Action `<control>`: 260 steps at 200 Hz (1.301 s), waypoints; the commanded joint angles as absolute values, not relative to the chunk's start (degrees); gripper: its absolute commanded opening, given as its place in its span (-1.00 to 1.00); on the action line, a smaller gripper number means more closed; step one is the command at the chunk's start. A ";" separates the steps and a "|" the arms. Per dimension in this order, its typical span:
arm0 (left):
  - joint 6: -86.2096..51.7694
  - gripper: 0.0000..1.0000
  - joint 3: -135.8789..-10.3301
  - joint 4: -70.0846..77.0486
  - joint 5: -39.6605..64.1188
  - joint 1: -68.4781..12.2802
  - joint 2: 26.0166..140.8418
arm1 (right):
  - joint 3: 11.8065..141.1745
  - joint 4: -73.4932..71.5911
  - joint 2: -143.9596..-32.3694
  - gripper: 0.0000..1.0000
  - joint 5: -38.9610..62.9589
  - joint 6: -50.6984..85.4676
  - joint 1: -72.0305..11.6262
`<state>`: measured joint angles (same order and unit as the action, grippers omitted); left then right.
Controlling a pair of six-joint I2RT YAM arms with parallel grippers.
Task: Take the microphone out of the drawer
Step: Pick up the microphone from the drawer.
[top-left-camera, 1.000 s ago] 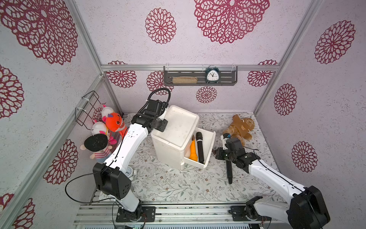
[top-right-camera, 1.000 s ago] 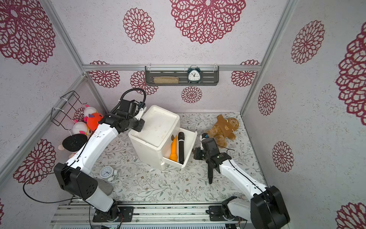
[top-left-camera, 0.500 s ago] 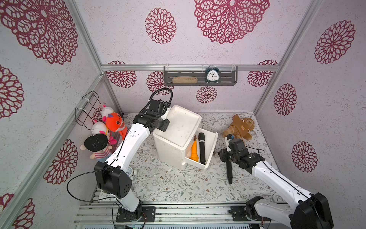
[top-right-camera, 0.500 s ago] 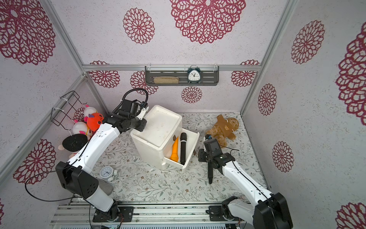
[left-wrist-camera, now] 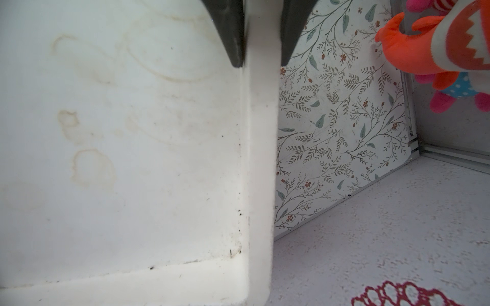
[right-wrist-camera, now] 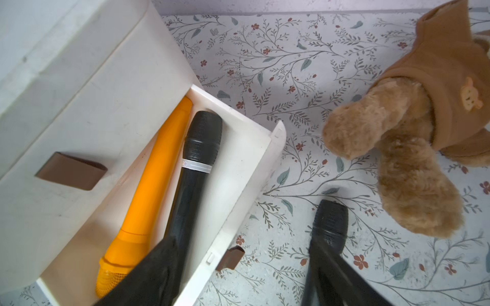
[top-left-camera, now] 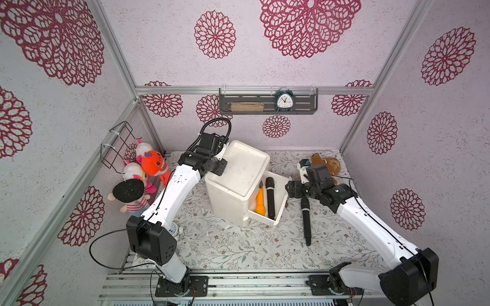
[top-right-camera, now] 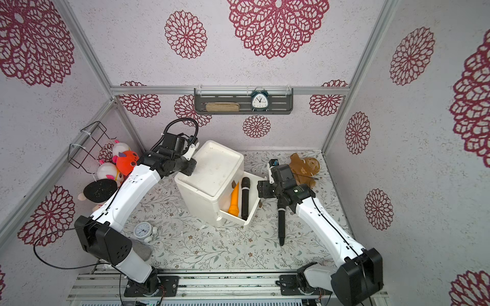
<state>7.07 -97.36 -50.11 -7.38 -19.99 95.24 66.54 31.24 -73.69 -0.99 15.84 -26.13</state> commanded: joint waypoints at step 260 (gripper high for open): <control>9.03 -0.99 -94.49 -53.00 -12.13 -19.59 96.68 | 84.11 33.93 -98.84 0.41 -0.37 16.43 -32.16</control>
<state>6.98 -97.21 -49.95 -7.16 -19.94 95.09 82.70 34.41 -98.26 1.26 15.94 -31.83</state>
